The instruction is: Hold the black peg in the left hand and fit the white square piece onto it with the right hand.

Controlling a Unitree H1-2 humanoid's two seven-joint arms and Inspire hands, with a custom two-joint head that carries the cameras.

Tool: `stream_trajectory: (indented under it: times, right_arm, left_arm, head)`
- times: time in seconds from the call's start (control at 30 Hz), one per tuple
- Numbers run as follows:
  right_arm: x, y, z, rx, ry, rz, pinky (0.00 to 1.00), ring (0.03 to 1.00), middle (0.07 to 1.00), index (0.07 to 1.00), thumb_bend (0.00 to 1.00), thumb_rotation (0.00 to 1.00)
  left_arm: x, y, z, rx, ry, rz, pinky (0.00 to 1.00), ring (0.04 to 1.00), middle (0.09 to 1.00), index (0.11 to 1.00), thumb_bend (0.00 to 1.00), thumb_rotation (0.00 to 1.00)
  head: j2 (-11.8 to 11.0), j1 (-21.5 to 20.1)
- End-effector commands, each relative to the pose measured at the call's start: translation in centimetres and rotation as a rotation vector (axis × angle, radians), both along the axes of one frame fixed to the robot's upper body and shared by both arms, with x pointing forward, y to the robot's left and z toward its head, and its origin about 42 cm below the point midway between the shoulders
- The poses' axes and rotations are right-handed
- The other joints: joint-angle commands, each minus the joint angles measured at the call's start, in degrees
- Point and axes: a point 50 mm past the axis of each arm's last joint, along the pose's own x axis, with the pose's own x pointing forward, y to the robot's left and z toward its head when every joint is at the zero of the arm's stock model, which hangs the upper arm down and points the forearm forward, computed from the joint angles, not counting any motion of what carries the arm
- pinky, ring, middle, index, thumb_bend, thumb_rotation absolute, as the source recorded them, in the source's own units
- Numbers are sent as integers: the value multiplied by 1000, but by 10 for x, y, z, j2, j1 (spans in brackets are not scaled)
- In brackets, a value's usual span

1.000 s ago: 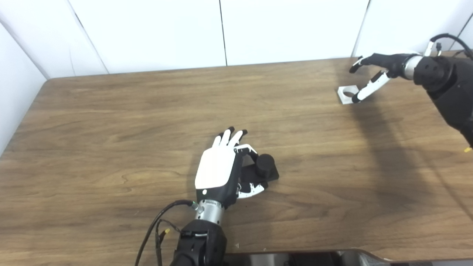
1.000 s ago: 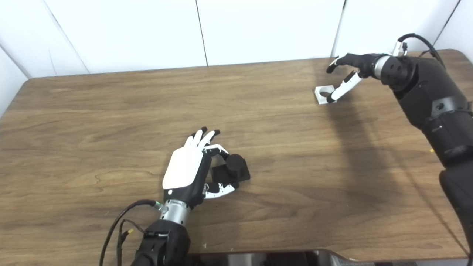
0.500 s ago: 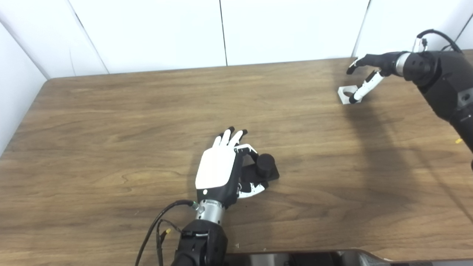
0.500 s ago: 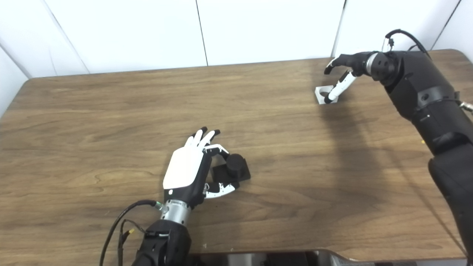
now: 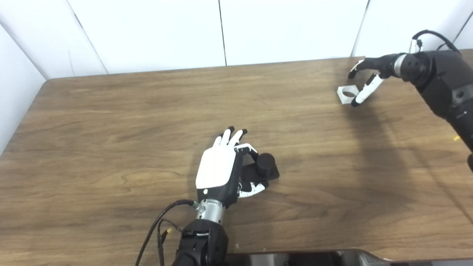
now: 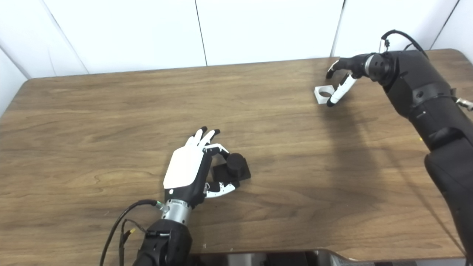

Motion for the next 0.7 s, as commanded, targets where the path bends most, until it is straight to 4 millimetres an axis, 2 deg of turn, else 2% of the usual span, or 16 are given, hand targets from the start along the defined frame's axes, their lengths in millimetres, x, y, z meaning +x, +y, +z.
stream_trajectory:
  times: [0.0,0.67]
  right_arm:
    - [13,9,41,-17,-83,33,1000,1000,996,853,866,363]
    - [20,23,34,-32,-68,53,1000,1000,1000,855,859,373]
  left_arm:
    - [0,2,-13,55,52,13,959,1000,933,495,508,65]
    - [0,-2,-13,53,44,14,961,1000,930,494,509,65]
  head:
    - [1,1]
    - [2,5]
